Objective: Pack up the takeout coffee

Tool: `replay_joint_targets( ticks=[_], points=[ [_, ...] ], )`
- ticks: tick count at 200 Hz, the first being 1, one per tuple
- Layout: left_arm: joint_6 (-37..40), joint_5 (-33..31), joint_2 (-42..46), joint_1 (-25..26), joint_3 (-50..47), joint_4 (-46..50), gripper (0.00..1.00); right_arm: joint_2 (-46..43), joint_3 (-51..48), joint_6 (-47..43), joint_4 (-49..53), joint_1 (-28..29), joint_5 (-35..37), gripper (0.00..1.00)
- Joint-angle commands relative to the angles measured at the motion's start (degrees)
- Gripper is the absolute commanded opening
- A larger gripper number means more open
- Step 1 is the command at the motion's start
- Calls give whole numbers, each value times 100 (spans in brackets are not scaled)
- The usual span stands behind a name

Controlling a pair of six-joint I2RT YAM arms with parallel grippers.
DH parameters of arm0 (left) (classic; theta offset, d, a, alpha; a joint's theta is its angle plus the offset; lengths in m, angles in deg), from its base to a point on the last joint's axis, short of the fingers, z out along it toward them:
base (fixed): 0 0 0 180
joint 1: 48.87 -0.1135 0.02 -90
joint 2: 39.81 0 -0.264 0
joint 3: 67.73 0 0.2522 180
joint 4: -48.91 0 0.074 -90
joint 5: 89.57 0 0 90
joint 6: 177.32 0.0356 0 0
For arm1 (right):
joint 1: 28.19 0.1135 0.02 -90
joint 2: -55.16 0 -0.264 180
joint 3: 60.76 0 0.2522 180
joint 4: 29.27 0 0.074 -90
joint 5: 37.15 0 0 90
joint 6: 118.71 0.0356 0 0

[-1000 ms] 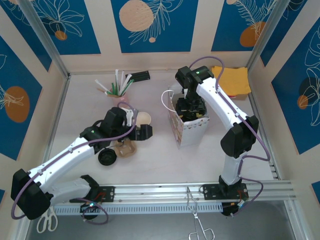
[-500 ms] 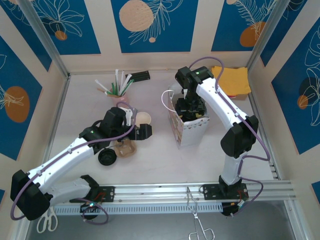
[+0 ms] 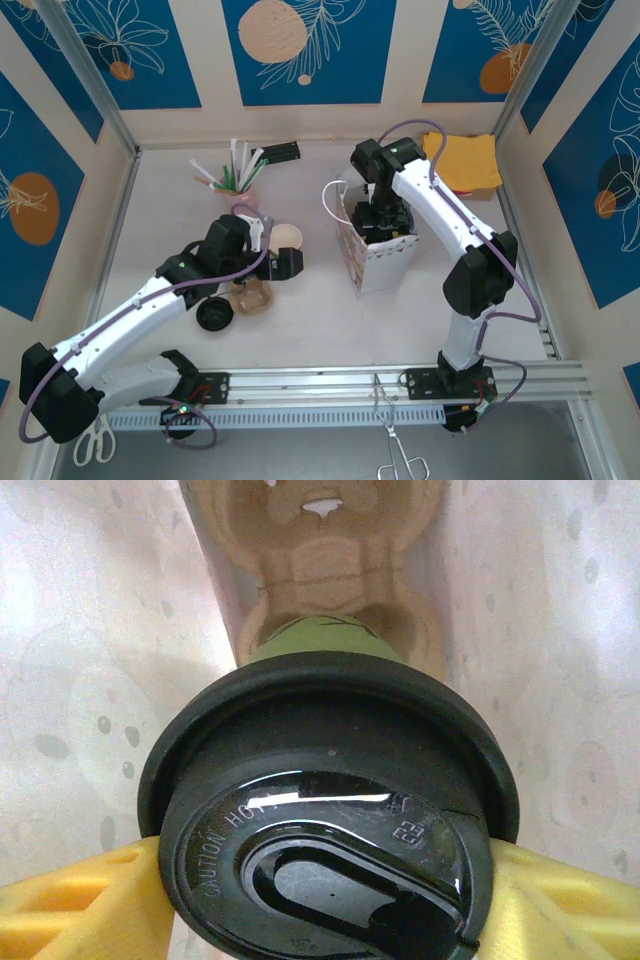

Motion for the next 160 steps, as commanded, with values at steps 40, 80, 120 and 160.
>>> replay_joint_targets(
  ticks=[40,80,120,160],
  points=[
    [-69,-10,191,57,5,86,100,-229,-151,-3,-42,17,-142,69],
    [-88,-16,228,64,-32,98,100,-277,-256,14,-70,10,-159,69],
    [-100,-10,231,61,-48,92,100,-348,-353,16,-78,-6,-142,69],
    [-97,7,231,59,-55,75,100,-409,-431,24,-107,-3,-168,69]
  ],
)
